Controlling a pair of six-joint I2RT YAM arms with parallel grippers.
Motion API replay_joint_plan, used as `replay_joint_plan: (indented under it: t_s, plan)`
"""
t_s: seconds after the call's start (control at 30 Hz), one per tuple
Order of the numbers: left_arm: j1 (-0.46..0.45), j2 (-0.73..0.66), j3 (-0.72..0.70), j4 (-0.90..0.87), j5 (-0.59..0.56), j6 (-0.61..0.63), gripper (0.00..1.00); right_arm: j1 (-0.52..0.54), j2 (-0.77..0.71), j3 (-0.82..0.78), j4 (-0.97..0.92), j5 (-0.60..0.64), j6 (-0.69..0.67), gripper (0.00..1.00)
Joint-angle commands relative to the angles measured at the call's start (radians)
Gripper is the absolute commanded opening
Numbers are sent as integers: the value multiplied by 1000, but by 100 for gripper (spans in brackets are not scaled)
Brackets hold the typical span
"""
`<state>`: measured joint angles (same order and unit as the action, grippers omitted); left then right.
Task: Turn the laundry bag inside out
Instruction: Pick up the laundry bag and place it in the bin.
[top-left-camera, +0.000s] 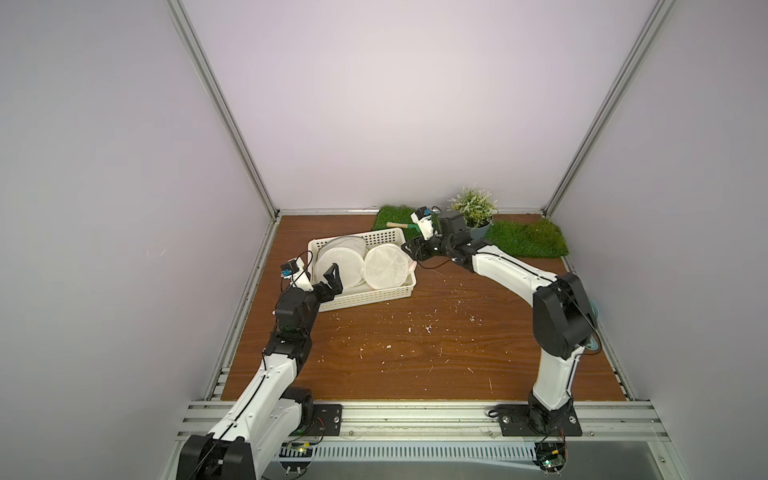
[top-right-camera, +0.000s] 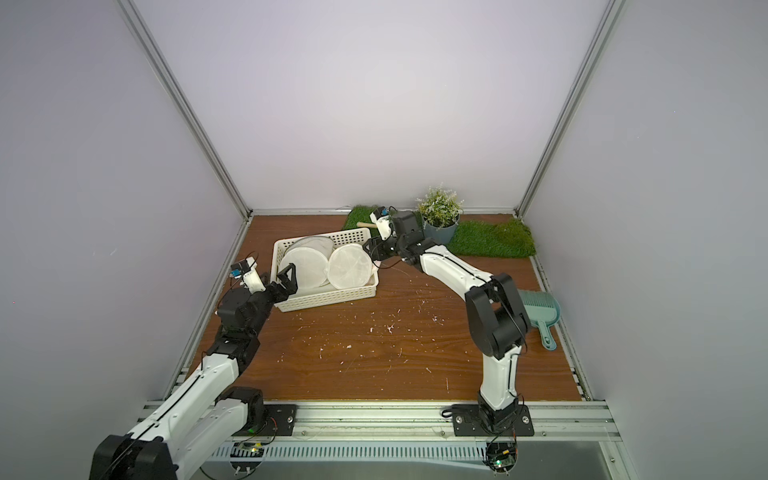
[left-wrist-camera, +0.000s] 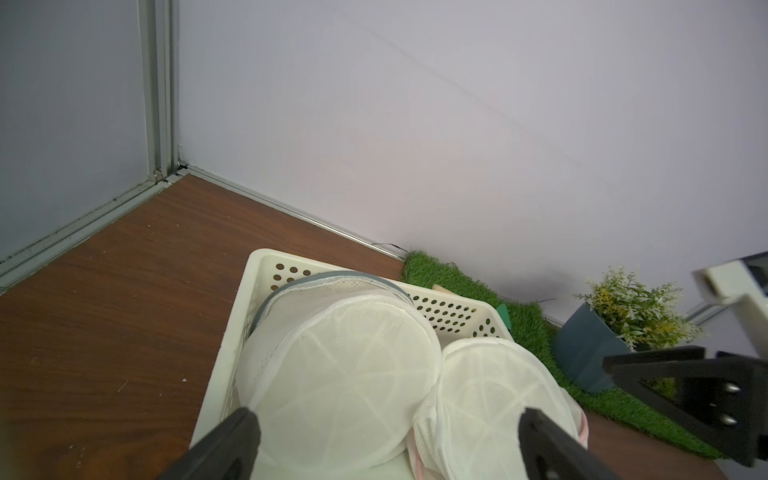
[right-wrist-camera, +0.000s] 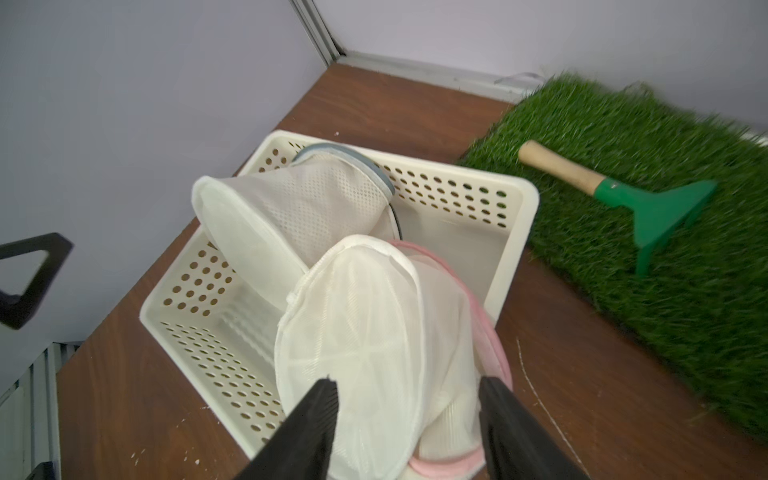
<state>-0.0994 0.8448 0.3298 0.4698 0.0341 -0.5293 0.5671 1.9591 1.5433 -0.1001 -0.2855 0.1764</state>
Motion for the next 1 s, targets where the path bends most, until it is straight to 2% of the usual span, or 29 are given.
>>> replay_joint_plan:
  t_s: [0.0, 0.23, 0.43, 0.53, 0.67, 0.83, 0.9, 0.97]
  plan:
    - [13, -32, -14, -33, 24, -26, 100, 20, 47, 106, -136, 77, -30, 57]
    - [15, -33, -21, -34, 53, -40, 100, 41, 149, 216, -158, 73, -15, 45]
    - [17, -21, -15, -32, 67, -38, 100, 48, 201, 283, -203, 28, -13, 15]
    - [17, -24, -13, -34, 75, -28, 100, 50, 186, 297, -201, 10, -3, 6]
    - [17, -16, 12, -32, 147, 20, 100, 49, 111, 305, -186, 9, 27, 2]
    - [14, 25, 70, 56, 363, 96, 99, 48, -99, 211, -99, 130, 113, 0]
    - [-6, 24, 73, 137, 415, 121, 99, 49, -194, 167, -76, 188, 132, 0]
    - [-32, 23, 105, 146, 452, 193, 100, 48, -276, 146, -94, 261, 138, 0]
